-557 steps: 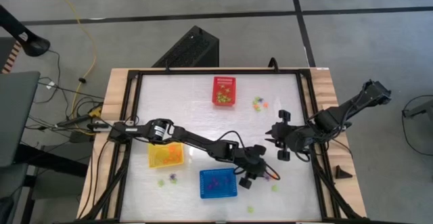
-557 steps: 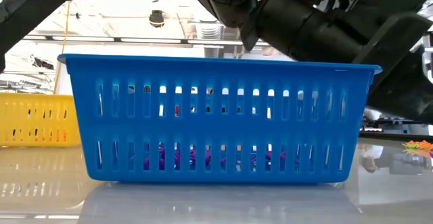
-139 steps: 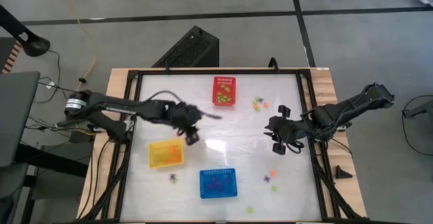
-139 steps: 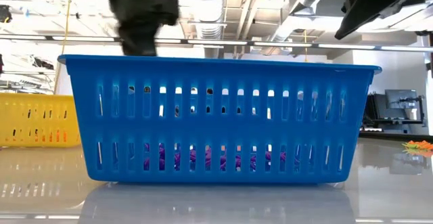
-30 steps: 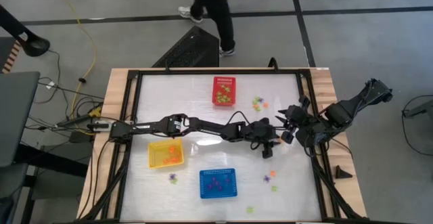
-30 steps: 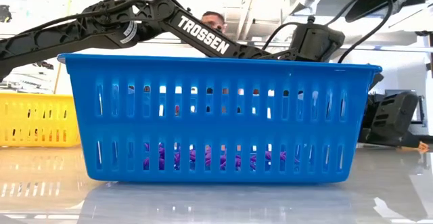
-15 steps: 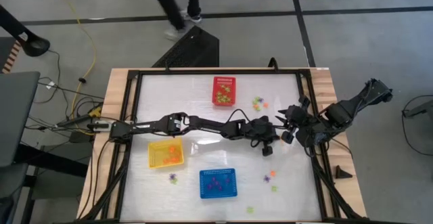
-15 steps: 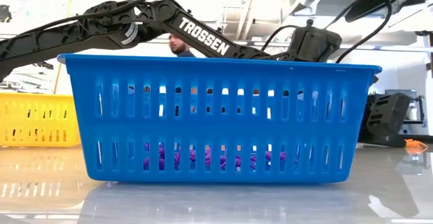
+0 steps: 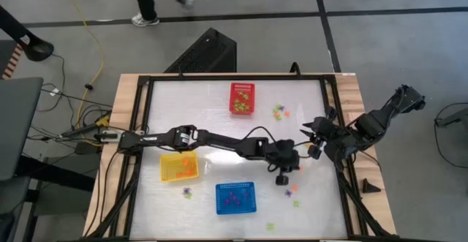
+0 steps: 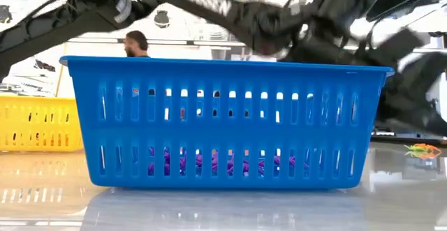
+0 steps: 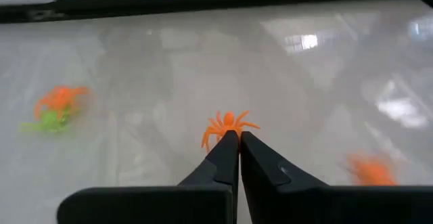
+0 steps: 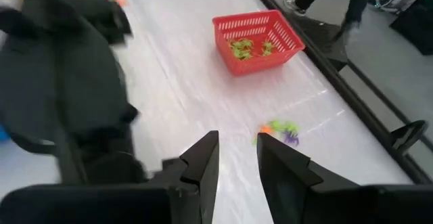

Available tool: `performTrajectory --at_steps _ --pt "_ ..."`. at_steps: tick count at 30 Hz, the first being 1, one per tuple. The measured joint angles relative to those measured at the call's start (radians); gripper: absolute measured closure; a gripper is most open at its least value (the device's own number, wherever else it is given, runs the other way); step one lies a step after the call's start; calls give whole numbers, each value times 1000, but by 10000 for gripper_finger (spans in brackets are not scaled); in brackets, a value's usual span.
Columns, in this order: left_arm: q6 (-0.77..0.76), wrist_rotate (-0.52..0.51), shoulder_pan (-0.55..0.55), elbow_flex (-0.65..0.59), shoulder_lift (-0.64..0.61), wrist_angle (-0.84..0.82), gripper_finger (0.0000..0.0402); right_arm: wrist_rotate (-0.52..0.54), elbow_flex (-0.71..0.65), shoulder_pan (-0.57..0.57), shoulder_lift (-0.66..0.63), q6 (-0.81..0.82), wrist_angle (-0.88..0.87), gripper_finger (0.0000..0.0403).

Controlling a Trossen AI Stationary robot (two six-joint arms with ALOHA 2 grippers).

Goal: Sort Halloween decoration
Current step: Put the orange spider toy into the yellow basket

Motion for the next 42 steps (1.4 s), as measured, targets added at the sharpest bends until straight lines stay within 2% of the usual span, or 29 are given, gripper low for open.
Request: performTrajectory --at_steps 4,8,13,24,29,33,37,39,42 --pt "93 -25 -42 0 -80 -181 401 0 0 24 16 35 -1 269" --pt "166 -149 -78 1 -124 -380 401 -7 -1 48 34 73 0 269" --pt "199 -168 -84 0 -185 -613 401 -6 0 71 53 77 -8 269" --pt "173 -340 -100 1 -311 -1037 401 3 0 71 62 79 -19 269" --pt "82 -342 -100 1 -388 -1244 401 2 0 71 63 80 -19 269" --pt "11 -407 -113 -11 -456 -1345 401 1 0 80 62 100 -21 269" --pt "-74 -445 -146 -142 -586 -1362 401 -1 0 96 63 105 -22 269" --pt "-125 -468 -163 -266 -688 -1336 401 -1 0 106 63 106 -22 269" --pt "-214 -480 -190 -506 -868 -1204 401 -1 0 116 63 105 -20 269"
